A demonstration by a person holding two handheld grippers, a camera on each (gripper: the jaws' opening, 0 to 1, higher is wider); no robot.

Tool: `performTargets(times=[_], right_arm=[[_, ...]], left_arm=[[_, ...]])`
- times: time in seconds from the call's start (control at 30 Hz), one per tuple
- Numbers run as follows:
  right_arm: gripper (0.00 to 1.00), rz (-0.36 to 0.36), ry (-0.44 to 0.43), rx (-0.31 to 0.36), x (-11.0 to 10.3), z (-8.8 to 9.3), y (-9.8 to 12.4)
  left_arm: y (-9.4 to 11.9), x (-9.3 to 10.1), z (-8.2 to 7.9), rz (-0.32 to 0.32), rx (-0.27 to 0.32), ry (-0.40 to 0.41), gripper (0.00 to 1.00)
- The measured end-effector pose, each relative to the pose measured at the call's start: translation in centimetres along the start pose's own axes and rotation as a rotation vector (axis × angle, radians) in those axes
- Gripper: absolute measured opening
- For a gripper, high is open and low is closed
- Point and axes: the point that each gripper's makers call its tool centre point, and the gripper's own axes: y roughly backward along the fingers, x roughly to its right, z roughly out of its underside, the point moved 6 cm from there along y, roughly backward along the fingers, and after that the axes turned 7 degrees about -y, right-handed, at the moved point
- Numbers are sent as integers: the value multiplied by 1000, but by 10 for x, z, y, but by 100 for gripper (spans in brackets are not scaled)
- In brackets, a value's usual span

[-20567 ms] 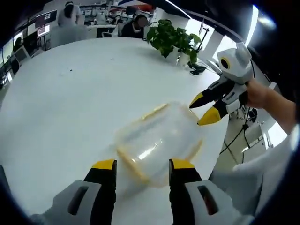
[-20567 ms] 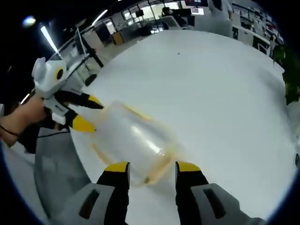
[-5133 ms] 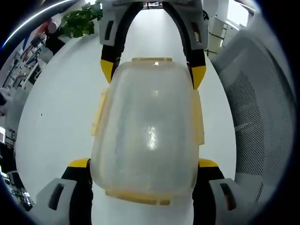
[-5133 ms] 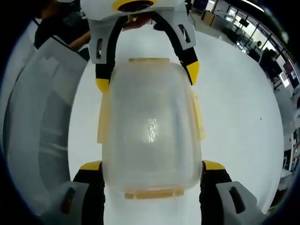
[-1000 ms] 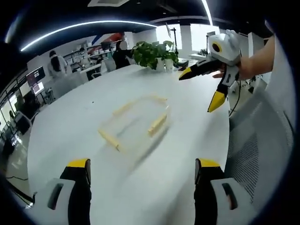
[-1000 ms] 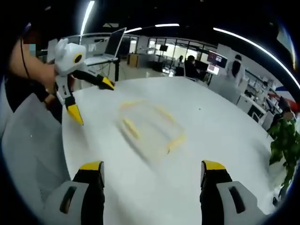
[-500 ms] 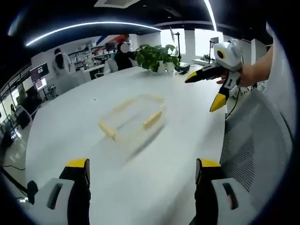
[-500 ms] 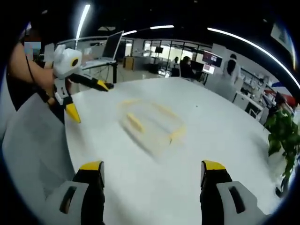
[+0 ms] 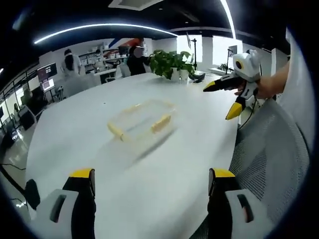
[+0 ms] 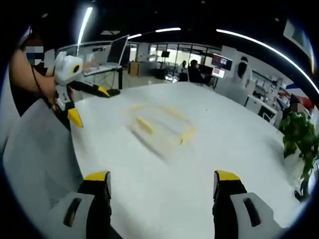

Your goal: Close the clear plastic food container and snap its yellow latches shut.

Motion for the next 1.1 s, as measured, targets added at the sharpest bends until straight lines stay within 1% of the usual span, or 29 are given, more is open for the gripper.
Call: performTargets(times=[0.07, 0.2, 0.27, 0.33, 0.4, 0.6, 0.93, 1.03, 1.1], right_arm=[[85, 8, 0, 2, 1, 1, 2], [85, 14, -17, 6, 2, 4, 6], [85, 19, -5, -7, 2, 7, 8], [85, 16, 2, -6, 0, 9, 9], [85, 18, -7, -7, 0, 10, 8], [85, 20, -9, -6, 0, 11, 7], [84, 18, -12, -20, 0, 15, 7], [84, 18, -8, -25, -1, 16, 6], [81, 9, -14, -28, -2, 16, 6]], left_arm=[[1, 0, 3, -8, -8, 5, 95], [2, 0, 4, -24, 13, 53, 95], [3, 0, 5, -28, 11, 50, 95], [3, 1, 6, -28, 11, 53, 96], [3, 3, 10, -26, -6, 41, 96], [3, 4, 8, -25, 11, 44, 97], [2, 7, 9, -12, -2, 34, 96], [2, 6, 9, -13, 3, 39, 96], [2, 7, 9, -12, 4, 44, 96]])
